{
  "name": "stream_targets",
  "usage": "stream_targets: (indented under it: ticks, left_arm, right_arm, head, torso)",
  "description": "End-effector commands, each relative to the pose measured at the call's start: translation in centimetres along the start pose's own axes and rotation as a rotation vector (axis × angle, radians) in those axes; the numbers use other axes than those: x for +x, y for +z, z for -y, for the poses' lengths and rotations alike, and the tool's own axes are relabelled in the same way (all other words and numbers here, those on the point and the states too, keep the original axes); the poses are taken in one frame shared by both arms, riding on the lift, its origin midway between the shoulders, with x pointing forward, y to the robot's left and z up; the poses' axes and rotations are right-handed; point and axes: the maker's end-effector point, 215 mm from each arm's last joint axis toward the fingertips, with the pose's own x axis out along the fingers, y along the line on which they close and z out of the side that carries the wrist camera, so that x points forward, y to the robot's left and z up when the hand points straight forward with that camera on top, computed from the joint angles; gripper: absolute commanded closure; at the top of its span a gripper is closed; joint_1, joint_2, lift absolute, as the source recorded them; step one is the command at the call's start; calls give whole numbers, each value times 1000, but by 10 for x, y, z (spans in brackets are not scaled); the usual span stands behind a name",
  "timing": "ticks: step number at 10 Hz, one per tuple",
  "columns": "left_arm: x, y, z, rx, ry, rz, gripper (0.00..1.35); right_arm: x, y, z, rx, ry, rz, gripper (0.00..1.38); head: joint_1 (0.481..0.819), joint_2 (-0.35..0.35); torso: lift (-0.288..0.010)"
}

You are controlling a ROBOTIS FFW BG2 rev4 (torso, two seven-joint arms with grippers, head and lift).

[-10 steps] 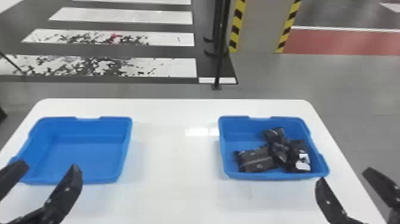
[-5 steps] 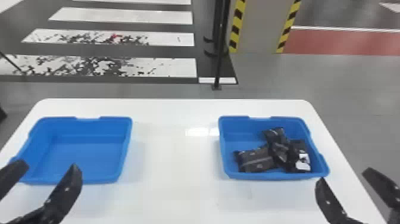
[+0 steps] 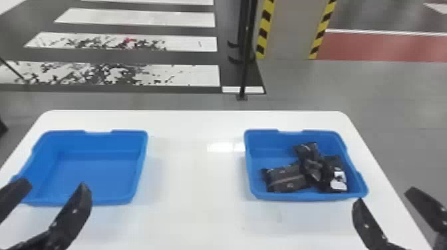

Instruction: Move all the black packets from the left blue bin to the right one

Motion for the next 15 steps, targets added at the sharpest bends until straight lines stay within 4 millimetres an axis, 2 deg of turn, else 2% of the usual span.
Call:
stream_targets:
  ticks: [1,15]
  left_arm:
    - [-1,-1,0,-1,0,-3,185]
    - [0,-2,0,-3,2,-5,185]
  right_arm:
    - [0,0,0,2,-2,0,114]
    - [0,-1,2,12,-7,2,116]
  head:
    - [695,-62]
    - [695,-64]
  torso:
    - [-121]
    - [-121]
